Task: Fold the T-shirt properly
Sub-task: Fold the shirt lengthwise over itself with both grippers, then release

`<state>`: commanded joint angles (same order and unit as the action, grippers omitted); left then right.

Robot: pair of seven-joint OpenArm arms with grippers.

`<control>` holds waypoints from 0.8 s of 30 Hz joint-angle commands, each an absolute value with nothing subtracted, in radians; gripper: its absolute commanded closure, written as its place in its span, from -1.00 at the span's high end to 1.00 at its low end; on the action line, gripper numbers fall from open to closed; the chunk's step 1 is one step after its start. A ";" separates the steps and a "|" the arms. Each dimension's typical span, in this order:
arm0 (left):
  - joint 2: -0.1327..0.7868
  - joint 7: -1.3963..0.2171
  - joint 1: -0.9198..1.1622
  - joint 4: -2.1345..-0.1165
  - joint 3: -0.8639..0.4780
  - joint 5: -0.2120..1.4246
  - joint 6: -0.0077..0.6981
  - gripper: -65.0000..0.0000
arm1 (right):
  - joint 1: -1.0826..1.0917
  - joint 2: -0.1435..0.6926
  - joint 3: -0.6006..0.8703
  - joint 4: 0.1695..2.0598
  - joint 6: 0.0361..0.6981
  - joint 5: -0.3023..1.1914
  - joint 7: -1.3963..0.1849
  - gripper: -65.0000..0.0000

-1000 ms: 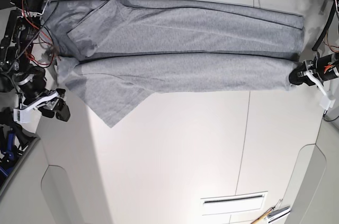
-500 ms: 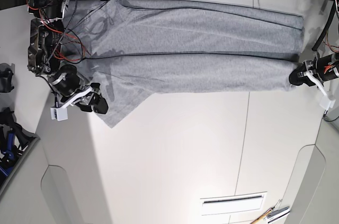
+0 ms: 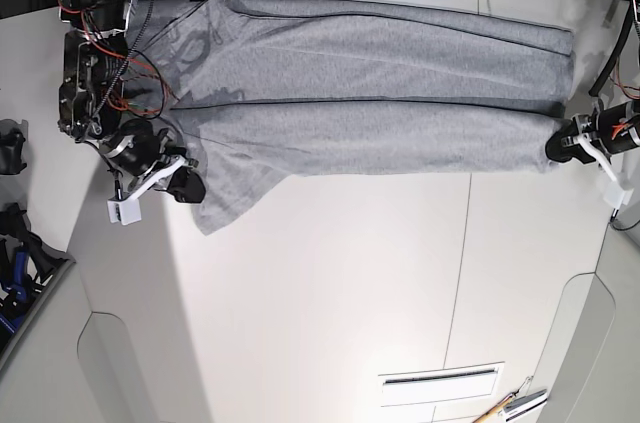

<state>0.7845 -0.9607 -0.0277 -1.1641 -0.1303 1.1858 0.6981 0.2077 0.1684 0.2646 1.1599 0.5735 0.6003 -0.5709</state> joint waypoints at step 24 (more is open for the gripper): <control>0.891 -1.040 0.206 -1.443 -0.131 1.185 0.698 -1.00 | -0.294 0.234 0.529 1.739 0.603 0.932 -0.831 -1.00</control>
<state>0.8906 -1.0405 0.2062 -1.4425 -0.1314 1.1851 0.6981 -0.2939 0.2344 0.5293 1.7393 0.6029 0.9318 -0.8314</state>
